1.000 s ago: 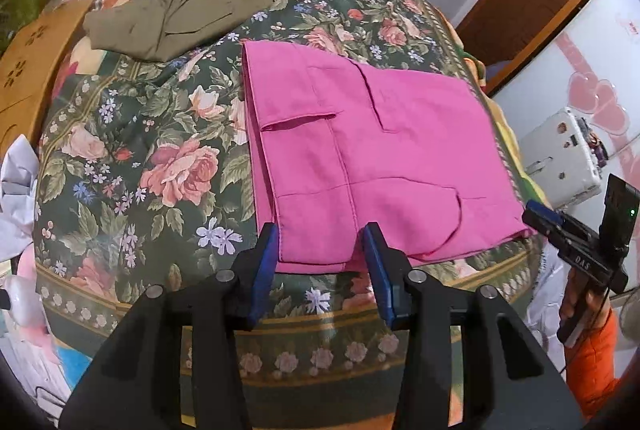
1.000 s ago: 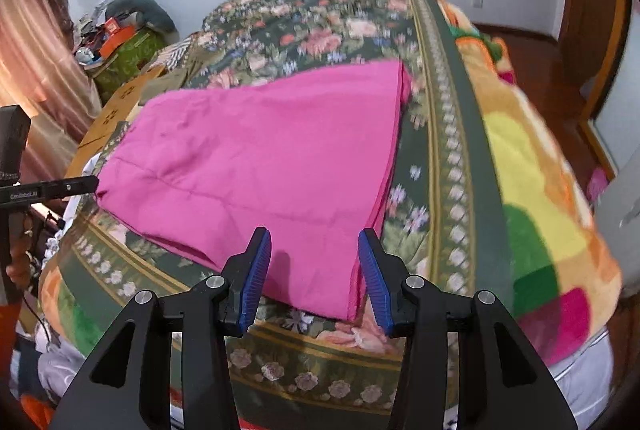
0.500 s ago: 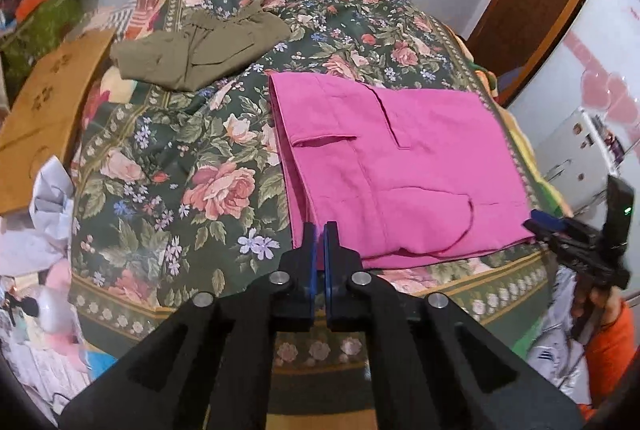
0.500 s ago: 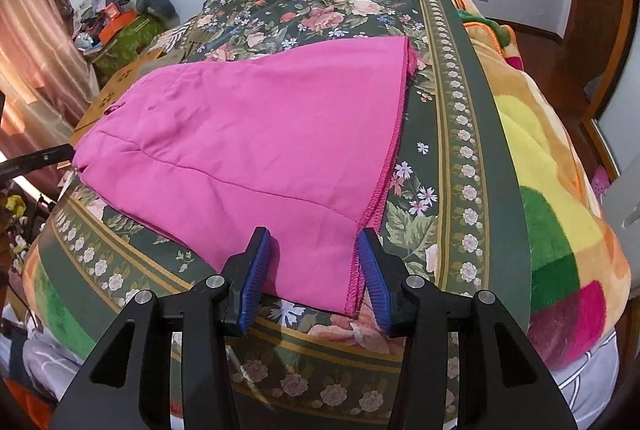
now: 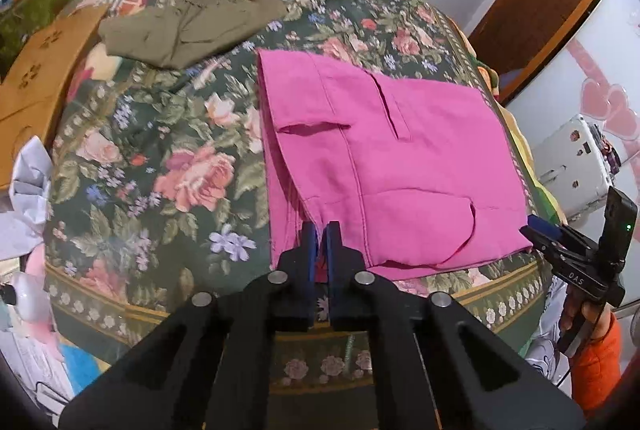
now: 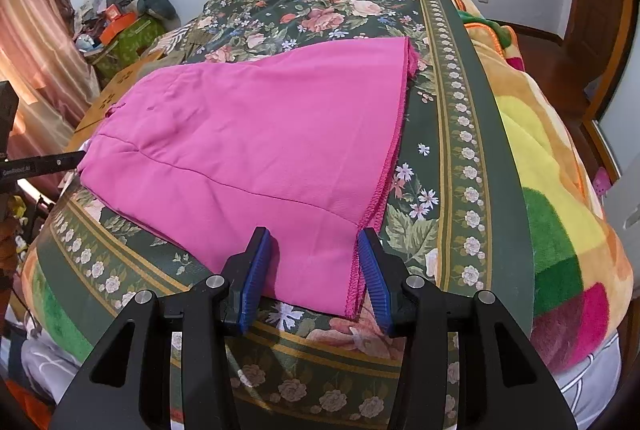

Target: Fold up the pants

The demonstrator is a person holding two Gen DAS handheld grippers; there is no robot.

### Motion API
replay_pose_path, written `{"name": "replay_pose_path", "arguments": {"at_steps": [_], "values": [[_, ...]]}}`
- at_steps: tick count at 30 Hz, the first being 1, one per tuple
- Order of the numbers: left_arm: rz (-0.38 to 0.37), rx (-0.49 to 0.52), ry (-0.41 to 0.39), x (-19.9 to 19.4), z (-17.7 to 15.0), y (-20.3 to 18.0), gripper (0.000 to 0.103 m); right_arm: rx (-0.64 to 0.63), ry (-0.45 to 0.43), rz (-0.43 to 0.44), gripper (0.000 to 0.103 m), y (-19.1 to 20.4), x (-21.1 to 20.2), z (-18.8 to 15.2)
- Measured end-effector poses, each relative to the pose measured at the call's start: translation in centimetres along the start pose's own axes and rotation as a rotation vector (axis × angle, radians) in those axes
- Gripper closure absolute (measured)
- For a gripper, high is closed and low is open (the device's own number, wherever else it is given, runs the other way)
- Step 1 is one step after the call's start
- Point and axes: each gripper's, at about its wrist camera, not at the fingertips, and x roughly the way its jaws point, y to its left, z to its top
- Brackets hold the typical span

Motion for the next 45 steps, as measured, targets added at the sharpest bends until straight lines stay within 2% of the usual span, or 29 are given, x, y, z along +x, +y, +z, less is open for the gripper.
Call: {"name": "replay_pose_path", "arguments": {"at_steps": [4, 6, 9, 15, 19, 24, 29, 33, 37, 41, 45], "values": [[0.044, 0.052, -0.03, -1.0, -0.1, -0.3, 0.1, 0.0, 0.0, 0.0, 0.061, -0.1, 0.0, 0.1], [0.072, 0.043, -0.026, -1.0, -0.2, 0.2, 0.101, 0.004, -0.003, -0.002, 0.061, -0.2, 0.0, 0.0], [0.045, 0.003, 0.017, 0.4, -1.0, 1.5, 0.101, 0.013, -0.006, 0.0, 0.061, -0.5, 0.0, -0.1], [0.07, 0.069, -0.019, -0.6, -0.6, 0.5, 0.1, 0.012, 0.027, -0.006, 0.061, -0.7, 0.0, 0.6], [0.108, 0.105, -0.064, -2.0, 1.3, 0.3, 0.098, 0.009, 0.021, -0.026, 0.061, -0.9, -0.5, 1.6], [0.122, 0.104, -0.108, -2.0, 4.8, 0.1, 0.089, 0.012, -0.025, -0.041, 0.061, -1.7, -1.0, 3.8], [0.122, 0.11, -0.137, -0.4, 8.5, -0.2, 0.07, -0.002, -0.057, -0.071, 0.061, -2.8, -0.5, 6.7], [0.117, 0.101, -0.117, 2.2, 10.8, -0.1, 0.069, -0.009, -0.071, -0.098, 0.061, -4.0, 0.8, 8.8], [0.092, 0.042, -0.056, 5.8, 12.5, 1.1, 0.069, -0.002, -0.069, -0.114, 0.061, -5.5, 3.1, 11.0], [0.072, -0.001, -0.012, 8.3, 13.0, 2.1, 0.069, 0.021, -0.053, -0.113, 0.061, -7.0, 5.6, 12.7], [0.011, -0.003, 0.025, 9.8, 12.7, 2.4, 0.069, 0.051, -0.028, -0.091, 0.061, -8.2, 8.3, 14.0]]}}
